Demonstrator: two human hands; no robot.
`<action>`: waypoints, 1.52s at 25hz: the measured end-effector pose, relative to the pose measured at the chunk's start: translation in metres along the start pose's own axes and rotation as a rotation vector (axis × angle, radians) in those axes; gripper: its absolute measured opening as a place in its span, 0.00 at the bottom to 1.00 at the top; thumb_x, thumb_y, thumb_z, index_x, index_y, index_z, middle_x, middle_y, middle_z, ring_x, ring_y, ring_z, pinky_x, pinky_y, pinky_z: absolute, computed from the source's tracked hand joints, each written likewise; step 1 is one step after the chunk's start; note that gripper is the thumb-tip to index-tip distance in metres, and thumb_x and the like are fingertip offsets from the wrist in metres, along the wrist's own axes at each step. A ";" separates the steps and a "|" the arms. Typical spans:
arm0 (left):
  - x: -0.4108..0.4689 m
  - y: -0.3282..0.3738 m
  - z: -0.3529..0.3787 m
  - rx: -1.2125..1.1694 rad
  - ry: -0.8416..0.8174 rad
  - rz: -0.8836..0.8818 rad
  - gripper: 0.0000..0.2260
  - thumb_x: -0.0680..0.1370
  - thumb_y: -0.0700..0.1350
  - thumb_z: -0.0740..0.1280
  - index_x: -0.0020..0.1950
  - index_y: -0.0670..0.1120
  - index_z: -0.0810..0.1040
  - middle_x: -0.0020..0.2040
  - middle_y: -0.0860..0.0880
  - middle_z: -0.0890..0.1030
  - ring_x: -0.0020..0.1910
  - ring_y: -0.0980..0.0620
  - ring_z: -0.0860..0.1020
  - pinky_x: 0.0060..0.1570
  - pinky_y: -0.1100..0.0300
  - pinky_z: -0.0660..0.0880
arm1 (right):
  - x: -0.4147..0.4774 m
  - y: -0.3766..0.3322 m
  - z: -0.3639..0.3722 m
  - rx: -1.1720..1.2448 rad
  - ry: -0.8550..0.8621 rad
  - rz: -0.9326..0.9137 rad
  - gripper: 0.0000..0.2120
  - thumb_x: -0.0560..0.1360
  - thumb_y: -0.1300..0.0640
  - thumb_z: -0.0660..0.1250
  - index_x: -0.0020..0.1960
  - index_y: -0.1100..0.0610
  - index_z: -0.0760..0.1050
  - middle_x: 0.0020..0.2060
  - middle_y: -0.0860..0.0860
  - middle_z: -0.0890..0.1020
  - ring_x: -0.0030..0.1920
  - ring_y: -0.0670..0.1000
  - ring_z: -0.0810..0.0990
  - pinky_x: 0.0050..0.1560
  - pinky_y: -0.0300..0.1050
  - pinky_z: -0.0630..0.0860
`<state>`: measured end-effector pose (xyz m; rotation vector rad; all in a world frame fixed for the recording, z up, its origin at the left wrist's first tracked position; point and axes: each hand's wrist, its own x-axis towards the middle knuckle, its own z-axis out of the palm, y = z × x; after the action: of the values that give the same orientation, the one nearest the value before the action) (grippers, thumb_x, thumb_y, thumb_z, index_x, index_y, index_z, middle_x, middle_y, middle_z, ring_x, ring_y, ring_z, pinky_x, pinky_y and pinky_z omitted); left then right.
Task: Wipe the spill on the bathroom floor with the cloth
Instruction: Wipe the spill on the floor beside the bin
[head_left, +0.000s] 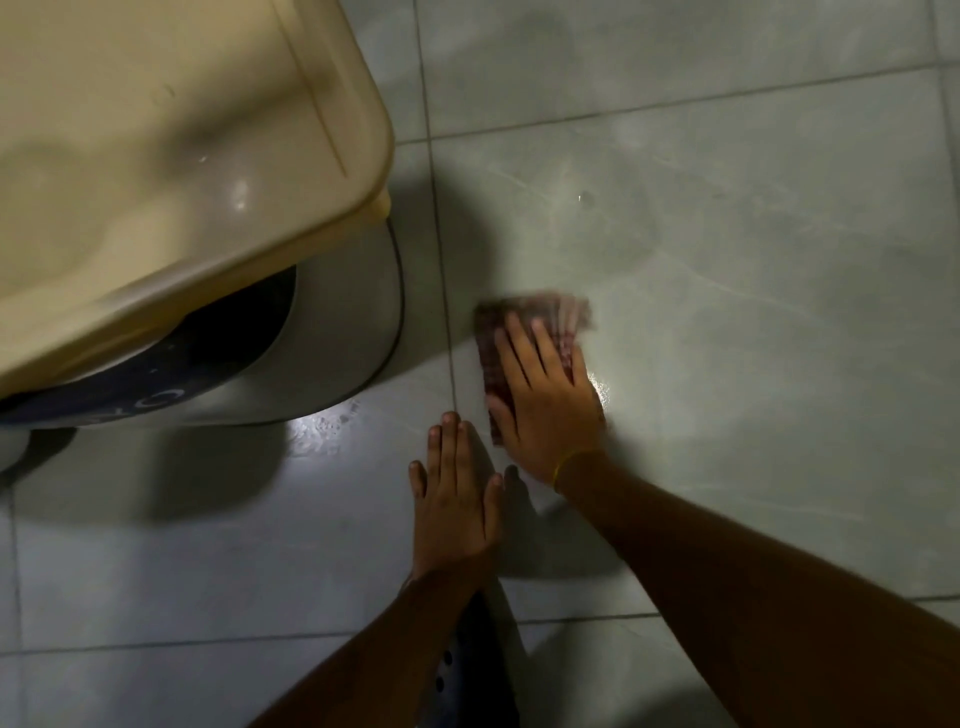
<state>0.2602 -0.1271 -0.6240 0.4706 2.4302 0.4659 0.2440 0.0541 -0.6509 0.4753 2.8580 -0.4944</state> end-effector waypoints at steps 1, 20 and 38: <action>0.000 0.001 -0.001 -0.002 0.003 -0.001 0.33 0.84 0.60 0.47 0.85 0.51 0.38 0.86 0.52 0.36 0.84 0.54 0.34 0.82 0.48 0.36 | -0.034 0.002 0.006 -0.007 -0.024 -0.011 0.36 0.84 0.38 0.55 0.87 0.52 0.51 0.87 0.53 0.54 0.86 0.59 0.52 0.84 0.68 0.51; 0.001 -0.002 0.001 -0.025 0.038 0.026 0.33 0.84 0.59 0.48 0.86 0.49 0.44 0.87 0.51 0.41 0.85 0.53 0.38 0.81 0.48 0.38 | -0.146 0.027 0.011 -0.093 -0.092 -0.220 0.34 0.84 0.38 0.55 0.86 0.51 0.58 0.86 0.49 0.57 0.87 0.54 0.50 0.79 0.68 0.60; 0.001 -0.005 0.002 -0.025 0.045 0.043 0.34 0.83 0.60 0.48 0.86 0.48 0.44 0.87 0.51 0.41 0.85 0.53 0.38 0.82 0.47 0.40 | -0.186 0.059 0.009 -0.104 -0.110 -0.115 0.34 0.83 0.36 0.56 0.85 0.51 0.60 0.87 0.47 0.53 0.85 0.58 0.60 0.80 0.68 0.59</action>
<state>0.2596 -0.1304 -0.6285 0.5073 2.4587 0.5302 0.4377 0.0519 -0.6300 0.2585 2.7989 -0.3753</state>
